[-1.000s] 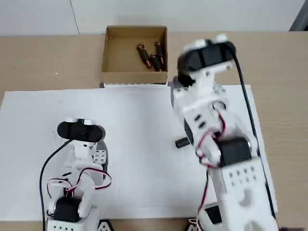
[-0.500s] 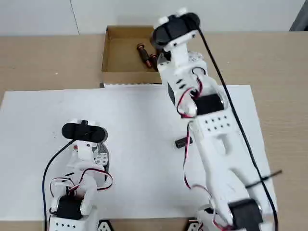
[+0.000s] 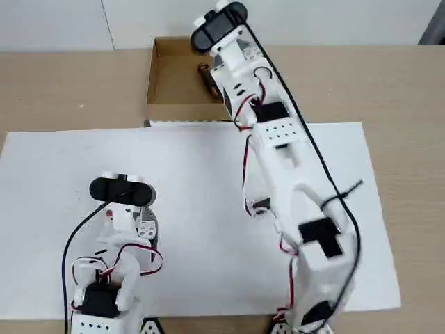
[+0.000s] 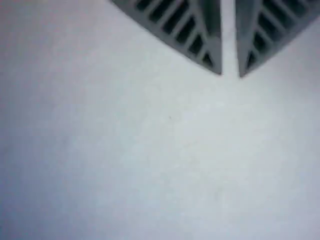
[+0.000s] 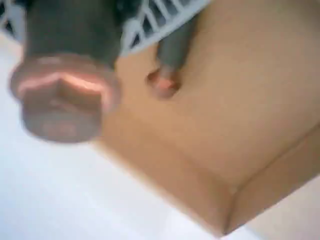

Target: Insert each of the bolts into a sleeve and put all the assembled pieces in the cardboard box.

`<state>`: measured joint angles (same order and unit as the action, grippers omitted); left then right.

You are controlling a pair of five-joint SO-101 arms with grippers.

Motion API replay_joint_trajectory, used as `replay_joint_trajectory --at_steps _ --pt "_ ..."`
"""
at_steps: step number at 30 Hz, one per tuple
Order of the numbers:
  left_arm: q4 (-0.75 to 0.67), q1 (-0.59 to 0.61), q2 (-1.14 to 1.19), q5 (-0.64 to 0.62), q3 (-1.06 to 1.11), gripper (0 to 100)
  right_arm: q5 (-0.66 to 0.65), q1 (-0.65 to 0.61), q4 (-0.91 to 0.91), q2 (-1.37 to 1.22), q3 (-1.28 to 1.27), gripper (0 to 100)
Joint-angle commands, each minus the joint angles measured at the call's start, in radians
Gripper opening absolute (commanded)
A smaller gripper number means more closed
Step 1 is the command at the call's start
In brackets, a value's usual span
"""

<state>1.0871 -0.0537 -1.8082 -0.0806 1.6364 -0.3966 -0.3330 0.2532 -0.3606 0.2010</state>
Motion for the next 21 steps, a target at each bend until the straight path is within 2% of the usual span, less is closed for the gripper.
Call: replay_joint_trajectory --at_steps 1,7,15,17,21 --pt "-0.026 0.003 -0.009 0.003 -0.005 1 -0.098 0.004 -0.085 -0.096 0.158 0.4" --pt "-0.026 0.002 -0.009 0.003 -0.005 1 -0.187 -0.042 -0.094 -0.28 0.325 0.7" --pt "-0.025 0.003 -0.009 0.002 -0.005 1 -0.304 -0.073 -0.094 -0.427 0.41 1.3" --pt "-0.025 0.003 -0.009 0.0 -0.005 1 -0.304 -0.073 -0.09 -0.44 0.41 5.4" --pt "-0.025 0.003 -0.009 0.0 -0.005 1 -0.304 -0.077 0.001 -0.438 0.416 20.9"
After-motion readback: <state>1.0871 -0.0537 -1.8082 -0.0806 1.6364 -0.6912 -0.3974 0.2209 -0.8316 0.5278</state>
